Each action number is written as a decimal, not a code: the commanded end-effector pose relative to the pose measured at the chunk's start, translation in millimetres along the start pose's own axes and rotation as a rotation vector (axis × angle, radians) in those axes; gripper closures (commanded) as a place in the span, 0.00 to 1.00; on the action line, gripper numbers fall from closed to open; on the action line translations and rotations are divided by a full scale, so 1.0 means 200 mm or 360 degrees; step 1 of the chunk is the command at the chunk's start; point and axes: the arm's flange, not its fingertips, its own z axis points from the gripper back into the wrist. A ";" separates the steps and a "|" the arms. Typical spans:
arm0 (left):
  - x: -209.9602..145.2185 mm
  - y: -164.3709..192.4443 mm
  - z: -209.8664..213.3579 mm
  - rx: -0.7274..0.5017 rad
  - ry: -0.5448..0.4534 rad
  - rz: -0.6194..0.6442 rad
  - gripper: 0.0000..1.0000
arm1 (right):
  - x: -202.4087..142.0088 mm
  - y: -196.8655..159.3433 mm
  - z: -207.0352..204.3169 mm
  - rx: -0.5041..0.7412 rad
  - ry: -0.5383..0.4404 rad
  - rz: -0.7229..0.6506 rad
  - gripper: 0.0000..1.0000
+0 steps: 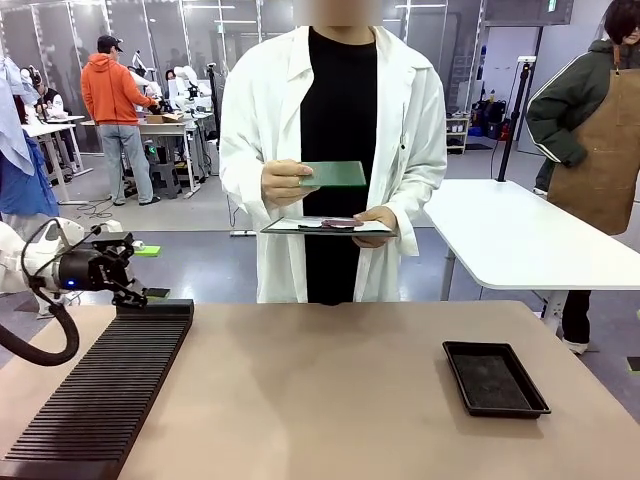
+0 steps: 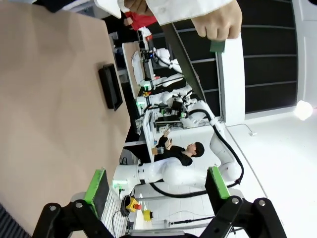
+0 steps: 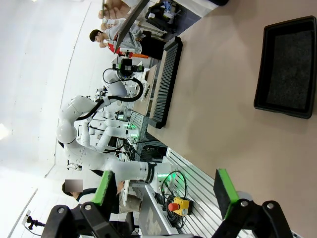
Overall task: Inspect the PCB.
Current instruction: Pick up the Blank PCB that the human is holding.
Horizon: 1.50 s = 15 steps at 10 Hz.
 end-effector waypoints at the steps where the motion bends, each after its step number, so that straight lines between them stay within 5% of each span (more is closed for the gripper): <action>1: -0.25 -0.18 0.22 0.0068 0.0035 -0.0041 0.00 | 0.00 0.01 0.00 0.0020 -0.0012 0.0019 0.00; 4: -0.73 -0.31 0.63 0.0055 -0.0114 -0.0120 0.00 | 0.00 0.01 0.00 0.0020 -0.0012 0.0019 0.00; 8: -1.22 -0.16 0.95 0.0053 -0.0322 -0.0237 0.00 | 0.00 0.01 0.00 0.0020 -0.0012 0.0019 0.00; 11: -1.24 -0.04 0.97 -0.0065 -0.0378 -0.0299 0.00 | 0.00 0.01 0.00 0.0020 -0.0012 0.0019 0.00; 15: -1.30 -0.11 0.98 0.0039 -0.0374 -0.0229 0.00 | 0.00 0.01 0.00 0.0020 -0.0012 0.0019 0.00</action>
